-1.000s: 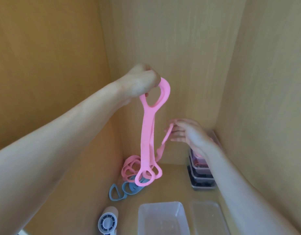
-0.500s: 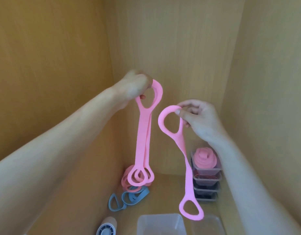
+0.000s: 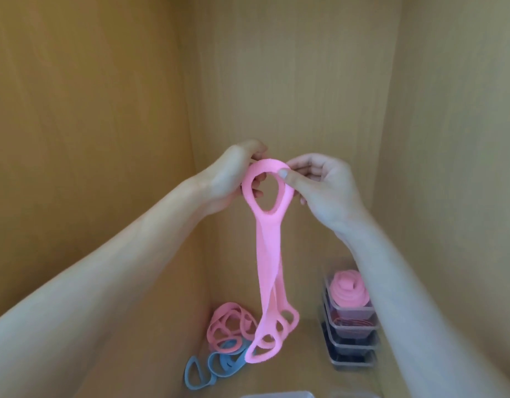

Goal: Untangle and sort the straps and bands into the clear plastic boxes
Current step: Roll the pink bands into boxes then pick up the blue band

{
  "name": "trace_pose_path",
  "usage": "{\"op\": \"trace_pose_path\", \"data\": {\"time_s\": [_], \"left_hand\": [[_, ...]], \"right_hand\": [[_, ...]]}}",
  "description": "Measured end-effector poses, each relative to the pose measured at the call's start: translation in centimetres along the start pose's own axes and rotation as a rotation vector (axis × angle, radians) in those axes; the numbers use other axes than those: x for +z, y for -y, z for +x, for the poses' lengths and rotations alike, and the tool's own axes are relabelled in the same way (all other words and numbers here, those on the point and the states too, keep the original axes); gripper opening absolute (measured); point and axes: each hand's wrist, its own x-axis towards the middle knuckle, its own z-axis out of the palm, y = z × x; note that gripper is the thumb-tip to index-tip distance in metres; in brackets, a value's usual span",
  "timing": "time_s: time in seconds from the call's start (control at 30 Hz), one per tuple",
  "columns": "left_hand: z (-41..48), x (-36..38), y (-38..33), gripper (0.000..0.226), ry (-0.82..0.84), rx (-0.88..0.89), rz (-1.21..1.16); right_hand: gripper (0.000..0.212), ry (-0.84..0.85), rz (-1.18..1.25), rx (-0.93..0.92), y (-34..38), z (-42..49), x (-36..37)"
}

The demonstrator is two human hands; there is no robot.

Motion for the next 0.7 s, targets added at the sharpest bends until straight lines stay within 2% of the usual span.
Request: {"op": "trace_pose_path", "data": {"time_s": [0.17,0.37,0.47,0.53,0.6,0.7], "left_hand": [[-0.9,-0.1,0.1,0.022,0.059,-0.002,-0.003],[-2.0,0.4,-0.2,0.026,0.075,0.094,0.064],[-2.3,0.6,-0.5,0.021,0.086,0.105,0.027],[-2.4,0.7,-0.6,0.022,0.098,0.104,0.003],[-2.4,0.8,-0.6,0.023,0.11,0.105,-0.01],[-2.2,0.7,-0.3,0.023,0.126,0.108,-0.002]], "right_hand": [[0.016,-0.095,-0.07,0.025,-1.2,0.3,0.9],[0.013,-0.148,-0.09,0.033,-1.3,0.5,0.8],[0.024,-0.188,-0.124,0.068,-1.7,0.6,0.7],[0.026,-0.127,-0.144,0.071,-1.8,0.7,0.4],[0.01,-0.019,-0.108,0.049,-1.5,0.6,0.3],[0.014,0.017,-0.086,0.034,-1.2,0.6,0.3]]}}
